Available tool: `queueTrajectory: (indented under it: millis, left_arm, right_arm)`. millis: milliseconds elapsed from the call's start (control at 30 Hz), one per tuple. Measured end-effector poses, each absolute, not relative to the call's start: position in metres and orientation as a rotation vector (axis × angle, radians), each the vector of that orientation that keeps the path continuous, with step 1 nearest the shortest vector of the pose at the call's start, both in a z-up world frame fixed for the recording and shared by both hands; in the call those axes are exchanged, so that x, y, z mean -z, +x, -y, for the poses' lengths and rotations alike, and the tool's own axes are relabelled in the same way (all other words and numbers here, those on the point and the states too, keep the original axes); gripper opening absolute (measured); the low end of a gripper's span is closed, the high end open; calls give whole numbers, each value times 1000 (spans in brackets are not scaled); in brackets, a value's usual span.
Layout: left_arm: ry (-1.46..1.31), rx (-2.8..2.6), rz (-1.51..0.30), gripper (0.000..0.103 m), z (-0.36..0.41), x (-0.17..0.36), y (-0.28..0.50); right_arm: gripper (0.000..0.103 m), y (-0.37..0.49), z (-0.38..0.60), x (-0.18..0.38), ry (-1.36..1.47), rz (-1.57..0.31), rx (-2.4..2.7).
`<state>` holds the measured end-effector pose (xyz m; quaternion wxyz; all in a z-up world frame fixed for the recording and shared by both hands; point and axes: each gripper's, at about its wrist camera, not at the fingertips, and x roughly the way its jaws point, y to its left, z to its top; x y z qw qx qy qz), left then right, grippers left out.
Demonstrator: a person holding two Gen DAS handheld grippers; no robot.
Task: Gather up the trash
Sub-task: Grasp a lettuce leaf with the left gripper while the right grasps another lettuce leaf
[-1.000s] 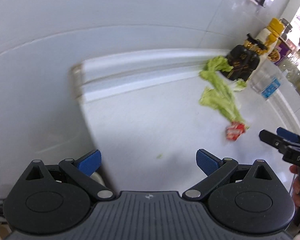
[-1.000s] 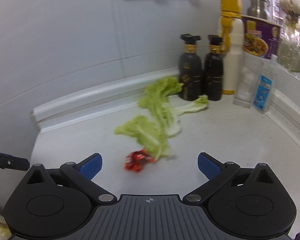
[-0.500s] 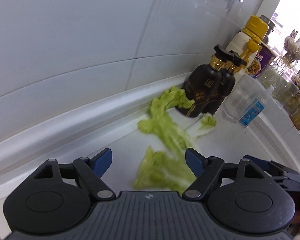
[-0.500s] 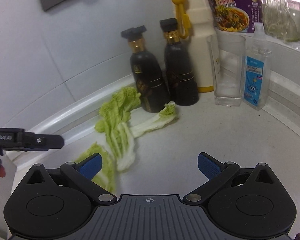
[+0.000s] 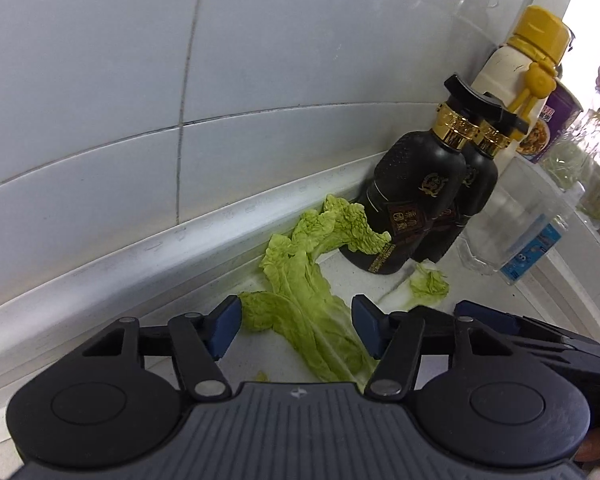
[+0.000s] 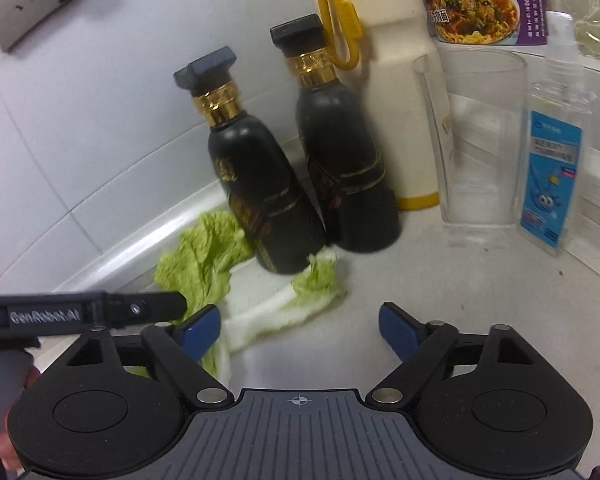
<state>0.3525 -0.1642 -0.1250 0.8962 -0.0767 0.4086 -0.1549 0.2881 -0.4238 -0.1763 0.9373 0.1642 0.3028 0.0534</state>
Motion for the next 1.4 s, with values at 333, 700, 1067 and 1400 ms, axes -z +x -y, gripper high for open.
queueTrajectory:
  millis: [333, 700, 1067, 1400]
  left_arm:
    - [-96, 290, -829, 14, 177, 129, 359]
    - [-83, 300, -752, 4, 172, 99, 342]
    - [-187, 345, -666, 4, 153, 50, 314]
    - [-253, 364, -600, 4, 144, 13, 292]
  right_arm:
    - [23, 306, 423, 179, 414, -626, -77]
    - [5, 277, 431, 158, 457, -571, -75]
    - [4, 226, 430, 108, 411, -478, -49]
    - [4, 197, 423, 72, 407, -432, -33]
